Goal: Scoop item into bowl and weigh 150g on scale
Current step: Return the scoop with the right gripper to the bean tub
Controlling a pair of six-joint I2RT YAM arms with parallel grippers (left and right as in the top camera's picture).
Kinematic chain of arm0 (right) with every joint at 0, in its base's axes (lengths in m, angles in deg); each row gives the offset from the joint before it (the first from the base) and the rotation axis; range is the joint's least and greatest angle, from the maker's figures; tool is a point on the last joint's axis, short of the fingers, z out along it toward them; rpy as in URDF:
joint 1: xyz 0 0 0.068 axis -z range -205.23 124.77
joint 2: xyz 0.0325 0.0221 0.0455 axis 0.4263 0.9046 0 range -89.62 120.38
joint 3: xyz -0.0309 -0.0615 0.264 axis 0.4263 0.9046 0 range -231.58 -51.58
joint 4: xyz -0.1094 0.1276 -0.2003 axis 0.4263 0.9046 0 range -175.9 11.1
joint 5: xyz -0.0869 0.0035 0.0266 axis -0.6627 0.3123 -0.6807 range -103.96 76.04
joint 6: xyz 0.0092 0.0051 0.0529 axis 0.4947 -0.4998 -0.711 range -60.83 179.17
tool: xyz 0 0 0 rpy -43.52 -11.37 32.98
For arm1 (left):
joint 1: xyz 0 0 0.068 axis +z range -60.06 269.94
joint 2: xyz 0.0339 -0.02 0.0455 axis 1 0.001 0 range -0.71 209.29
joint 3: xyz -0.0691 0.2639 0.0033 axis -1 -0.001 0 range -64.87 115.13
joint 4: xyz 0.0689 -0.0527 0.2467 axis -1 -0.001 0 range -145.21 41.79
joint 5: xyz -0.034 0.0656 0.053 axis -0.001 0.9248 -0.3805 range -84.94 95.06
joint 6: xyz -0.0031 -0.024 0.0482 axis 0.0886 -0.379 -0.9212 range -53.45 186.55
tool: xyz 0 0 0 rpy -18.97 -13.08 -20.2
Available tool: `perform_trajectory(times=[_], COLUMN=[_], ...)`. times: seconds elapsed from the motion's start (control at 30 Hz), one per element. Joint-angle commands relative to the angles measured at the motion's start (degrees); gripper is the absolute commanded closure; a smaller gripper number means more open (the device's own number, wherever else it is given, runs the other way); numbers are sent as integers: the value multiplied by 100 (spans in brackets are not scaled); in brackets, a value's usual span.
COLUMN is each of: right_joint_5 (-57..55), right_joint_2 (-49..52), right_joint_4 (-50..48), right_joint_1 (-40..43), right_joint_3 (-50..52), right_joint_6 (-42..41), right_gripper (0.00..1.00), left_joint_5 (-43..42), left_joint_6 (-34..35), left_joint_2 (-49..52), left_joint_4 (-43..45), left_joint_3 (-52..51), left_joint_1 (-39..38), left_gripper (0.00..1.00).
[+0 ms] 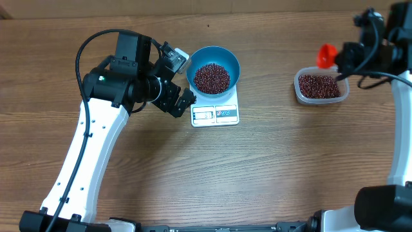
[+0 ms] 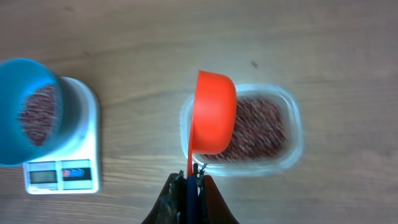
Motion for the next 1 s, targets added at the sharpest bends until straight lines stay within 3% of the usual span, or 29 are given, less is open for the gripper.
perform_trajectory(times=[0.0, 0.27, 0.6, 0.97], right_joint_5=[92, -85, -619, -37], right_joint_2=[-79, 214, 946, 1104], right_joint_4=[-46, -621, -1054, -1047], right_joint_1=[363, 496, 496, 433], right_joint_3=[503, 1268, 1403, 1410], right_joint_6=[455, 662, 658, 647], right_gripper=[96, 96, 96, 96], left_joint_5=[37, 39, 39, 39], left_joint_6=[-125, -125, -125, -125], left_joint_2=[-133, -133, -133, -133], left_joint_4=[-15, -15, -15, -15], left_joint_3=[-28, -28, -28, -28], left_joint_1=[22, 22, 22, 22], left_gripper=[1, 0, 0, 1])
